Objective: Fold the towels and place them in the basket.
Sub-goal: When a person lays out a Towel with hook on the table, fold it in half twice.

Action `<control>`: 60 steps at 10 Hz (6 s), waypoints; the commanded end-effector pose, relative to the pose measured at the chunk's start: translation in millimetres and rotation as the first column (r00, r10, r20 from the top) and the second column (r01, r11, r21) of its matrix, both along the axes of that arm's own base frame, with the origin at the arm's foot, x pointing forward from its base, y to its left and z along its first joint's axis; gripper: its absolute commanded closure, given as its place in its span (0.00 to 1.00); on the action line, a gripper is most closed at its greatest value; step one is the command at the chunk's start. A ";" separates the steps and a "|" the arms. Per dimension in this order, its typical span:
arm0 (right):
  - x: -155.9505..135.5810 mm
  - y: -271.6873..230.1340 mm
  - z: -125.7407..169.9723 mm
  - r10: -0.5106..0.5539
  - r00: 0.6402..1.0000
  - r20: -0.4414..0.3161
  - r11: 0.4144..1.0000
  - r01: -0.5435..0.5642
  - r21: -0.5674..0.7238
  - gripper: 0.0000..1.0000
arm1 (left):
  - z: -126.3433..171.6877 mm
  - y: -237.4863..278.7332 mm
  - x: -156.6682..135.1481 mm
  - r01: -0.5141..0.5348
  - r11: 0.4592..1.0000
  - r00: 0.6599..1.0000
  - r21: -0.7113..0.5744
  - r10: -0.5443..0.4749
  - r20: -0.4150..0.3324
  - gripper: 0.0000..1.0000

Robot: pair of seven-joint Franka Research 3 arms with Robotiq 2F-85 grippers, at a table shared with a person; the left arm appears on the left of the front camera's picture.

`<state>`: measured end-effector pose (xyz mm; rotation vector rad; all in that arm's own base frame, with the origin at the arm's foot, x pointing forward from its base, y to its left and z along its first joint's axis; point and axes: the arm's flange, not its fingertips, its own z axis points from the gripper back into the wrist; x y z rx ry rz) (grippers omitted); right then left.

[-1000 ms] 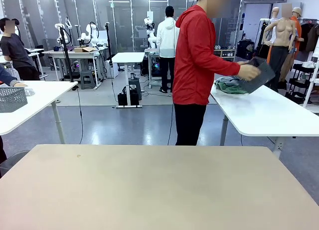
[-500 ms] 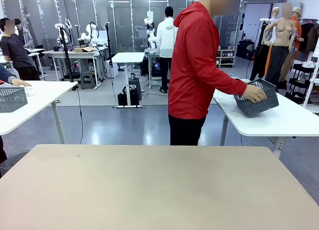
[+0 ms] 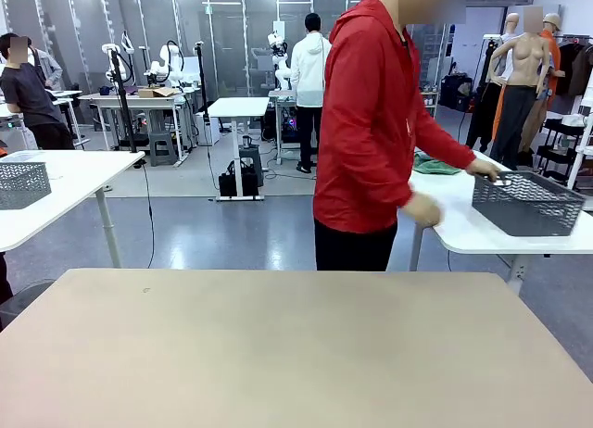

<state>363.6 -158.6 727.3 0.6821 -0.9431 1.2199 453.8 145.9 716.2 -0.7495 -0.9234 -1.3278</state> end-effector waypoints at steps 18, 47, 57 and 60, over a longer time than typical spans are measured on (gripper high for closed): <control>-1.1 1.8 1.4 0.005 1.000 0.005 1.000 -0.005 0.009 0.00 | 0.4 -0.2 -0.4 0.003 1.000 1.000 -0.002 -0.003 0.001 0.00; -1.1 1.8 1.4 0.005 1.000 0.005 1.000 -0.005 0.009 0.00 | 0.4 -0.2 -0.4 0.003 1.000 1.000 -0.002 -0.003 0.001 0.00; -1.1 1.8 1.4 0.005 1.000 0.005 1.000 -0.005 0.009 0.00 | 0.4 -0.2 -0.4 0.003 1.000 1.000 -0.002 -0.003 0.001 0.00; -1.1 1.8 1.4 0.005 1.000 0.005 1.000 -0.005 0.009 0.00 | 0.4 -0.2 -0.4 0.003 1.000 1.000 -0.002 -0.003 0.001 0.00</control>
